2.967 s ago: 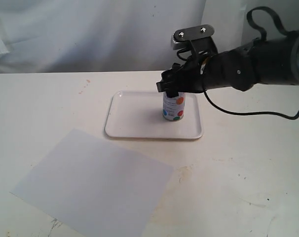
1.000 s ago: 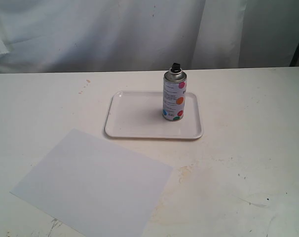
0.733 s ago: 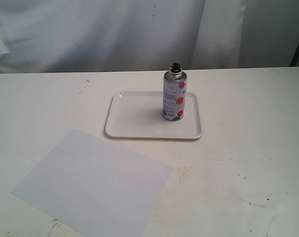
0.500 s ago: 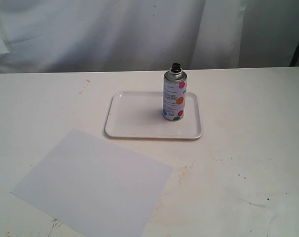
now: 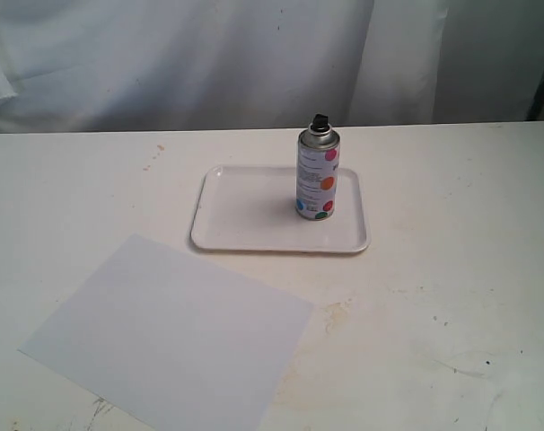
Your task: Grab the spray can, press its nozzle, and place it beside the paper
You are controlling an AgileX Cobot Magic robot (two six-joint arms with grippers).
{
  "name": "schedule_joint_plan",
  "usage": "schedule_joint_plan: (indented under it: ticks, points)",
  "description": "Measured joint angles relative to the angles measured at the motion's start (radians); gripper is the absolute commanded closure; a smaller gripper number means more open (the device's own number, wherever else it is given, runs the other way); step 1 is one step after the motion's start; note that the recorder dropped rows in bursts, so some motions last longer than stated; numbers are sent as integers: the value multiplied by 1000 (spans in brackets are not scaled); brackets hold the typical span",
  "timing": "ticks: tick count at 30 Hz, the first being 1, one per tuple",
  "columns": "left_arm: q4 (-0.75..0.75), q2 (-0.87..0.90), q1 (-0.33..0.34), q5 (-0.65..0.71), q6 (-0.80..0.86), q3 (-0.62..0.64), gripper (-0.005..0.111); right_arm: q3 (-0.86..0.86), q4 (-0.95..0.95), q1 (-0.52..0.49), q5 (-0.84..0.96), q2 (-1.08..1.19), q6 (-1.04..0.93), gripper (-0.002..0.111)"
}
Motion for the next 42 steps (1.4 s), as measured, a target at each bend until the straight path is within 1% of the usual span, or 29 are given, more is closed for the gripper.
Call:
schedule_joint_plan:
  ticks: [3,6,17,24,42]
  points:
    - [34,0,0,-10,0,43,106,0,-21,0,7,-4,-54,108]
    - [51,0,0,-32,0,62,106,0,-23,0,52,-4,-87,108]
    - [23,0,0,-70,-1,67,106,0,-9,0,194,-4,-101,108]
    - [-1,0,0,-64,-1,67,106,0,16,0,204,-4,-101,108]
    - [-5,0,0,-64,-1,67,106,0,19,0,204,-4,-101,108]
